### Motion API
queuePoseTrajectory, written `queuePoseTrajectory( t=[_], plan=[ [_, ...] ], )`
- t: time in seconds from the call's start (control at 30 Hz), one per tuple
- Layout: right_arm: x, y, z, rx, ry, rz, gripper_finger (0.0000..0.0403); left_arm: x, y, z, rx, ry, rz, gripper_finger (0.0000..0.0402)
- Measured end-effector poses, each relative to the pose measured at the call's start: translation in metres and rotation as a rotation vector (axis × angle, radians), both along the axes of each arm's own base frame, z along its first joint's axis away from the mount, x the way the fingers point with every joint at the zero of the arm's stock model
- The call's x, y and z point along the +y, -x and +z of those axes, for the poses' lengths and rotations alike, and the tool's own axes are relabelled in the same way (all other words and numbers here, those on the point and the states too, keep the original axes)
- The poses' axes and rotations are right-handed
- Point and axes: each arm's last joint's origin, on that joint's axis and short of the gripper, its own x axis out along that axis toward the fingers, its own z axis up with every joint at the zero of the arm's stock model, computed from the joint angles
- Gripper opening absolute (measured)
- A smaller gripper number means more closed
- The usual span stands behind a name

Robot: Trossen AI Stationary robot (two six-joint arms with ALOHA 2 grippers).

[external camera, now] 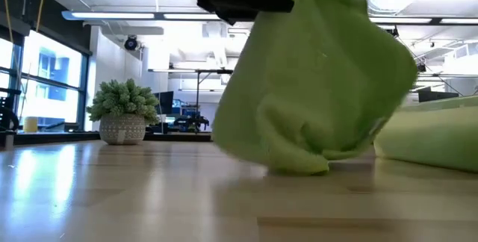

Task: Roll microfiber towels into tight, uniform cylinder then place into a basket
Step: Fold the light green cloth

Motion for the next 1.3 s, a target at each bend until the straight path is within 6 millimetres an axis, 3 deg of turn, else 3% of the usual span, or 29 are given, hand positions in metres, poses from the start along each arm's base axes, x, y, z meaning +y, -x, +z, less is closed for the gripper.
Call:
queuePoseTrajectory(
  t=[0.17, 0.33, 0.5, 0.6, 0.93, 1.3],
  plan=[
    [-0.009, -0.003, 0.024, -0.079, 0.187, -0.033, 0.0, -0.014, 0.003, 0.0, 0.003, 0.1, -0.048, 0.0172],
    [-0.023, -0.014, 0.032, -0.142, 0.231, -0.081, 0.0, -0.025, 0.006, 0.0, -0.004, 0.137, -0.011, 0.0172],
    [-0.022, -0.011, 0.018, -0.04, -0.055, -0.135, 0.0, -0.031, 0.013, -0.006, 0.031, 0.036, 0.161, 0.0172],
    [-0.016, -0.007, 0.011, -0.005, -0.097, -0.179, 0.0, -0.035, 0.017, -0.007, 0.025, -0.05, 0.275, 0.0172],
    [0.004, -0.018, -0.024, 0.162, 0.055, -0.041, 0.0, -0.042, 0.013, 0.006, -0.095, -0.121, 0.222, 0.0172],
    [0.018, -0.021, -0.02, 0.104, 0.267, 0.112, 0.0, -0.028, 0.006, 0.007, -0.089, -0.061, 0.103, 0.0172]
  ],
)
